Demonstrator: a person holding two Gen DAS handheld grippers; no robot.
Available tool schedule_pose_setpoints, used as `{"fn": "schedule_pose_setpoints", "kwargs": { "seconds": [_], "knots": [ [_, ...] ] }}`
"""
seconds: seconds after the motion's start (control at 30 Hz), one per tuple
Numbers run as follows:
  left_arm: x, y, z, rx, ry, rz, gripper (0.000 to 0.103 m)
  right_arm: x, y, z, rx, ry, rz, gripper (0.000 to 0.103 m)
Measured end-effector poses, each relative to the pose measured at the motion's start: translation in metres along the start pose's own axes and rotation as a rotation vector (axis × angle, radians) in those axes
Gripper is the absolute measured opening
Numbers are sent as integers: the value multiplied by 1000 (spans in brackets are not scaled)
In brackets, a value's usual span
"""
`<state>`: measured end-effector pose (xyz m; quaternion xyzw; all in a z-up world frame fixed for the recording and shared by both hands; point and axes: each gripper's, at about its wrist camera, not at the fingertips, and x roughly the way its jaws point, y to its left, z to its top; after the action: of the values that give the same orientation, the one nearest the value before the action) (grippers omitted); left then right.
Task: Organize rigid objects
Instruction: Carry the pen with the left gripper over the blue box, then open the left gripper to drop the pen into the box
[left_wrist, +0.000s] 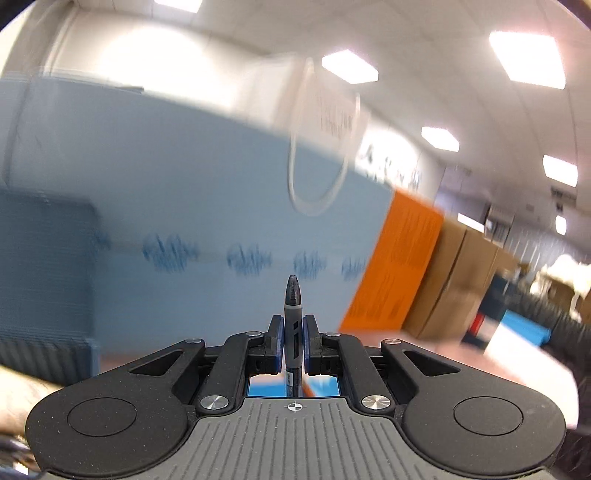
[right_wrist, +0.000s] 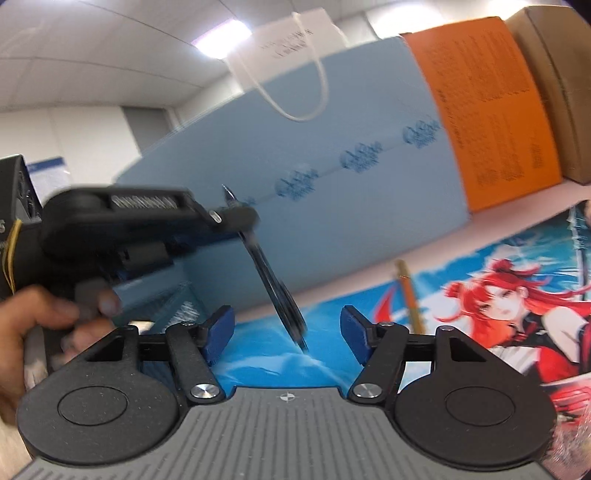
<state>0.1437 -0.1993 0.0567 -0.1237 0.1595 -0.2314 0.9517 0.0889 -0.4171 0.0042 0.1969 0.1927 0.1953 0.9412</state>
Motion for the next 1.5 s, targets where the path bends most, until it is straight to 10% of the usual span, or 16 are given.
{"fn": "schedule_pose_setpoints", "kwargs": {
  "seconds": [0.33,0.73,1.23,1.33,1.4,1.5],
  "knots": [
    [-89,60,31,43,-174,168,8,1,22,-5,-77,-1,85,69],
    [-92,151,2,-190,-60,228,8,11,54,-14,-71,26,147,75],
    [-102,150,1,-3,86,194,14,27,103,-10,-72,26,134,79],
    [-106,156,6,-33,66,240,31,32,117,-9,-93,21,158,81],
    [-112,159,8,-51,44,260,61,34,124,-9,-104,20,172,84],
    [-121,162,13,-78,-3,280,68,36,132,-8,-120,20,186,85]
  ]
}}
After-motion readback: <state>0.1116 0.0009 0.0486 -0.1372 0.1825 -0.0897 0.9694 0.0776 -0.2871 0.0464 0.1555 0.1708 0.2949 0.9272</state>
